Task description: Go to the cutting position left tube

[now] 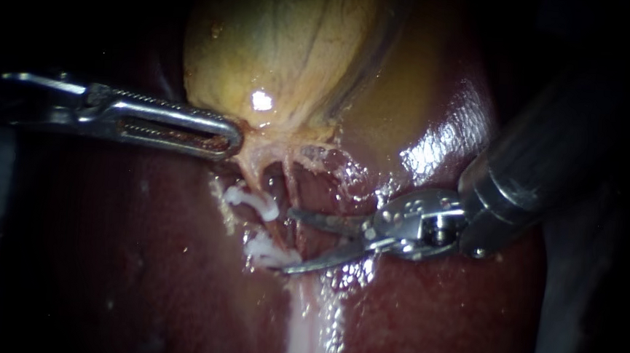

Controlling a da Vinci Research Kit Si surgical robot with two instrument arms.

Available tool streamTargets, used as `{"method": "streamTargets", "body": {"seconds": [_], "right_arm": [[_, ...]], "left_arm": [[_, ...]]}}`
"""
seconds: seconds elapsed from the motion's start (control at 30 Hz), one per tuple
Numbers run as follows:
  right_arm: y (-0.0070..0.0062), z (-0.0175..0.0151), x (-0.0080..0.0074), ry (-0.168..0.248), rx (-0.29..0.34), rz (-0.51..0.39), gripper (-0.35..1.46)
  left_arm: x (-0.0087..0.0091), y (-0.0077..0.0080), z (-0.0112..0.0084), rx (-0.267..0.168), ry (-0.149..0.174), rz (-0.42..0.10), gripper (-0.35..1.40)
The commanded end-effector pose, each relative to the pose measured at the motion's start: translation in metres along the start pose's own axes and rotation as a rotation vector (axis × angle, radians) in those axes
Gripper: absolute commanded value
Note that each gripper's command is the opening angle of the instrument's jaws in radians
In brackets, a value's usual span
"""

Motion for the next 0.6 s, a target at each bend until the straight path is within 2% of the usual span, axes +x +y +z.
{"method": "streamTargets", "body": {"seconds": [0.03,0.3,0.6], "right_arm": [[0.0000,0.0002,-0.0001,0.003,0.002,-0.009,1.42],[0.0001,0.0026,-0.0006,-0.005,0.010,-0.002,1.42],[0.0005,0.0038,0.0000,-0.004,0.007,0.007,1.42]], "left_arm": [[0.0000,0.0000,0.0000,0.000,0.000,0.000,-0.35],[0.0000,0.0001,0.0000,0.001,0.000,0.000,-0.35],[0.0000,0.0002,0.0001,0.001,0.001,-0.001,-0.35]]}}
